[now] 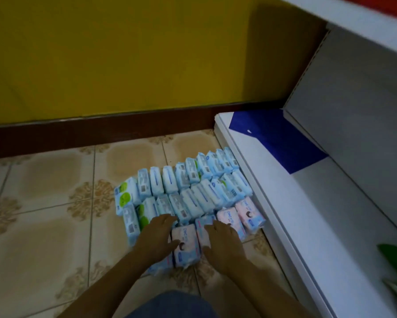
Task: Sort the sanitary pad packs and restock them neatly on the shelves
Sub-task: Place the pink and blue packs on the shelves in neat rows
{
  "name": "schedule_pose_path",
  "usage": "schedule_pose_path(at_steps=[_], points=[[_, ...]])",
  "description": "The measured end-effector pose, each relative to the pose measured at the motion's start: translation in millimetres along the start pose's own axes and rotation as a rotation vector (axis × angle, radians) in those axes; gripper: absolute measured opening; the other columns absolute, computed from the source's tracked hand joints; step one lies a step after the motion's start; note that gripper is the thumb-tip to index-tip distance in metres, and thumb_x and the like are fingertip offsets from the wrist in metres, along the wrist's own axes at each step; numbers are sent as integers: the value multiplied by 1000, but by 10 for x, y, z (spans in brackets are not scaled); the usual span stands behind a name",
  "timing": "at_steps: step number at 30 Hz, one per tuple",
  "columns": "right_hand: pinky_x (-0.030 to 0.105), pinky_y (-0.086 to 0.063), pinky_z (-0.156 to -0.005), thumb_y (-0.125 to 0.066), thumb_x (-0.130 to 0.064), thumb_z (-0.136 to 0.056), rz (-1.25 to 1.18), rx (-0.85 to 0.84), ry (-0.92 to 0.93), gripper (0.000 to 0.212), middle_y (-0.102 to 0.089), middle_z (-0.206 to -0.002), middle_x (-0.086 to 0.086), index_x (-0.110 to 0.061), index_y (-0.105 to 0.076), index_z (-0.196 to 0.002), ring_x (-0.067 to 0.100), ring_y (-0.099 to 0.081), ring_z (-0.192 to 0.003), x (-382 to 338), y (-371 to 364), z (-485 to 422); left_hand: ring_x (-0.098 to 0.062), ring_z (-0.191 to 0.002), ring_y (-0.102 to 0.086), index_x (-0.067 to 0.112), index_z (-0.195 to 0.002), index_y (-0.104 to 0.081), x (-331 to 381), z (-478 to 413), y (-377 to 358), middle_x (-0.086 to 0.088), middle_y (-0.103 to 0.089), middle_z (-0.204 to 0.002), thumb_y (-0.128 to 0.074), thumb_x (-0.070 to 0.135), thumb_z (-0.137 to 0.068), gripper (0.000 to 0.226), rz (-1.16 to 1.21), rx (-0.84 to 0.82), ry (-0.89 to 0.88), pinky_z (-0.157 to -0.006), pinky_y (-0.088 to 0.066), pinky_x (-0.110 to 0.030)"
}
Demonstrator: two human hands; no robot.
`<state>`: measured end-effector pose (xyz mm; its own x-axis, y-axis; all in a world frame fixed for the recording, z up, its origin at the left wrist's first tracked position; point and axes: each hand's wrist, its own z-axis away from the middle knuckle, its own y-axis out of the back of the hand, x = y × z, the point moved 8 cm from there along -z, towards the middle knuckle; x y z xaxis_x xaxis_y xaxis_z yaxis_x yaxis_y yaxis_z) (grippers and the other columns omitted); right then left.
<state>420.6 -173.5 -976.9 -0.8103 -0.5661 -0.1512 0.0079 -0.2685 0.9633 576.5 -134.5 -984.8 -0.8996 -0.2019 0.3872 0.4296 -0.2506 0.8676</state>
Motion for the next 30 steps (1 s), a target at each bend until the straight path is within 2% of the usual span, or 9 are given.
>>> schedule_pose_path(at_steps=[4,7,9,14,18,22,24,26,30], points=[[37,-56,-78,-54,-44,-70,-41,-99,-6,48,-68,-107,8,-17,-69,-106,24,-69,-95,-75,-263,106,-26,-127,-44,14,-136,-45,-296,206,-232,-8,-46,-136,-65,38,-87,58,165,134,200,-97,-40,-34],[38,-22,-114,-46,-35,-95,-71,-163,42,57,-31,-153,12,-14,-33,-146,26,-30,-140,-222,-333,92,-34,-123,-43,8,-134,-45,-484,328,-378,-16,-44,-132,-72,36,-82,65,278,201,388,-90,-44,-42],[33,-11,-115,-46,-34,-97,-92,-207,60,61,-20,-157,7,-17,-22,-150,22,-18,-145,-316,-396,85,-36,-126,-40,7,-138,-38,-543,372,-478,-17,-38,-136,-76,38,-78,78,351,211,460,-91,-44,-45],[36,-15,-116,-47,-35,-91,-158,-252,135,66,-27,-156,11,-12,-28,-150,27,-23,-144,-520,-521,129,-34,-136,-35,3,-150,-20,-573,425,-819,-18,-26,-153,-77,52,-63,114,613,106,468,-107,-33,-43],[32,-15,-115,-54,-32,-93,-154,-224,141,66,-27,-156,9,-12,-26,-150,24,-24,-143,-556,-448,121,-32,-138,-34,4,-151,-16,-622,458,-912,-18,-29,-152,-76,26,-80,95,646,124,478,-108,-30,-40],[29,-14,-115,-57,-32,-92,-215,-174,103,67,-28,-156,7,-14,-28,-150,21,-24,-143,-530,-390,155,-34,-130,-44,8,-147,-29,-871,377,-1127,-18,-43,-143,-76,52,-64,106,756,195,526,-107,-38,-48],[28,-16,-114,-55,-30,-94,-271,-151,90,62,-29,-155,7,-15,-30,-149,22,-25,-142,-519,-378,178,-33,-127,-48,9,-145,-34,-817,438,-998,-16,-47,-140,-74,49,-64,100,782,214,511,-105,-39,-43],[29,-20,-113,-54,-31,-96,-368,-118,40,58,-33,-153,6,-16,-33,-147,21,-29,-140,-497,-370,180,-34,-124,-49,7,-142,-36,-726,552,-844,-16,-49,-137,-71,38,-67,89,782,216,511,-96,-39,-35],[28,-35,-105,-59,-42,-91,-750,14,-155,61,-43,-144,-3,-22,-36,-144,14,-40,-132,-465,-252,104,-25,-108,-57,10,-135,-44,-699,695,-577,-8,-58,-123,-64,35,-68,74,784,324,428,-78,-41,-26]])
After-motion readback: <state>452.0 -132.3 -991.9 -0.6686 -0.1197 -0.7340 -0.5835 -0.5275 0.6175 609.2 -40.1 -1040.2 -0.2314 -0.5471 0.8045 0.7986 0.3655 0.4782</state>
